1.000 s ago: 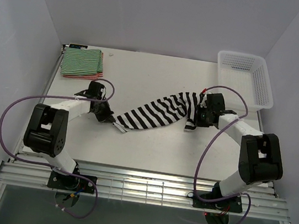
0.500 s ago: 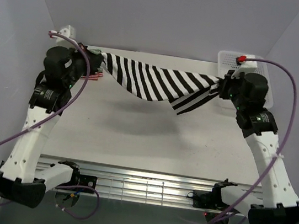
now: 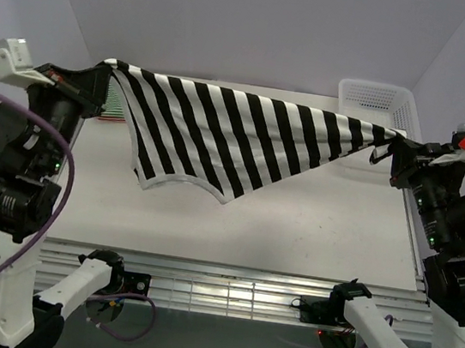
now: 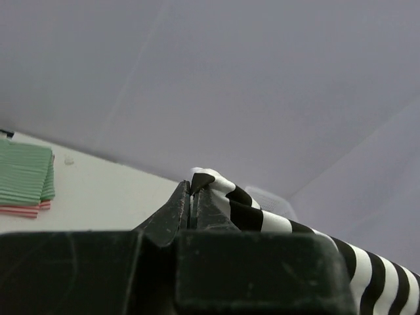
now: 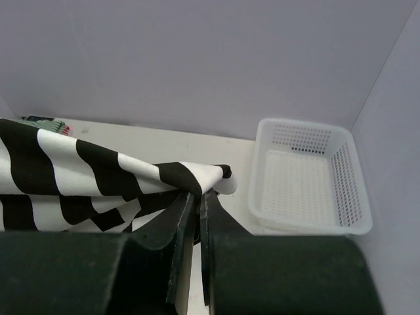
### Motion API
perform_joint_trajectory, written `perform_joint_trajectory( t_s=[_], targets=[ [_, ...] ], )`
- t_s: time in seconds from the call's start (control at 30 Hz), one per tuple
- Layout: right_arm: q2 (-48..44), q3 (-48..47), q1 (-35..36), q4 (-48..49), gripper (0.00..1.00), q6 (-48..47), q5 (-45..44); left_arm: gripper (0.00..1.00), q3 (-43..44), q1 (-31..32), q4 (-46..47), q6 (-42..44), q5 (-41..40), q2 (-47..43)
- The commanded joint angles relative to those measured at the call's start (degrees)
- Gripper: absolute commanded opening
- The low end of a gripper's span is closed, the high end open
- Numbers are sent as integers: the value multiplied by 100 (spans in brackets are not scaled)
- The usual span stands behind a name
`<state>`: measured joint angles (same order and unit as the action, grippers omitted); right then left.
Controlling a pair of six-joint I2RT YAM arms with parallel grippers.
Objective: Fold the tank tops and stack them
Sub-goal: Flatten the tank top out
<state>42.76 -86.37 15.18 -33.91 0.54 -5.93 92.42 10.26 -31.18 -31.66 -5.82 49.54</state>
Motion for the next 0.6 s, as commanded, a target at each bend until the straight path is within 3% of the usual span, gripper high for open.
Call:
perform_joint_trajectory(
  t_s=[0.0, 0.07, 0.17, 0.2, 0.23, 0.27, 0.3, 0.33, 0.37, 0.43, 0.57],
  targets=[
    [695, 224, 11, -502, 8, 166, -539, 0, -408, 2, -732, -296, -244, 1248],
    [1074, 462, 3, -485, 8, 271, -680, 0, -908, 2, -644, -393, -261, 1671],
    [2441, 884, -102, -354, 8, 333, -498, 1, -1550, -33, -302, -429, -69, 2716],
    [2821, 989, -225, -310, 8, 333, -357, 7, -1621, -94, -249, -472, 19, 3389],
    [3191, 973, -278, -274, 10, 316, -208, 30, -1552, -138, -248, -473, 168, 3752],
    [3969, 921, -305, -230, 24, 281, -102, 54, -1465, -165, -266, -464, 239, 4095],
    [4368, 816, -331, -274, 39, 263, -101, 73, -1333, -191, -318, -438, 205, 4412],
    [4703, 519, -331, -370, 56, 237, -118, 86, -1149, -217, -554, -420, 135, 4946],
    [5228, 324, -331, -675, 81, 210, -162, 98, -773, -218, -669, -429, -31, 5143],
    [5400, 121, -323, -679, 92, 219, -145, 98, -490, -218, -802, -307, -7, 5372],
    [4797, 522, -314, -292, 90, 447, 126, 98, -505, -157, -776, -288, 292, 5050]
  ],
)
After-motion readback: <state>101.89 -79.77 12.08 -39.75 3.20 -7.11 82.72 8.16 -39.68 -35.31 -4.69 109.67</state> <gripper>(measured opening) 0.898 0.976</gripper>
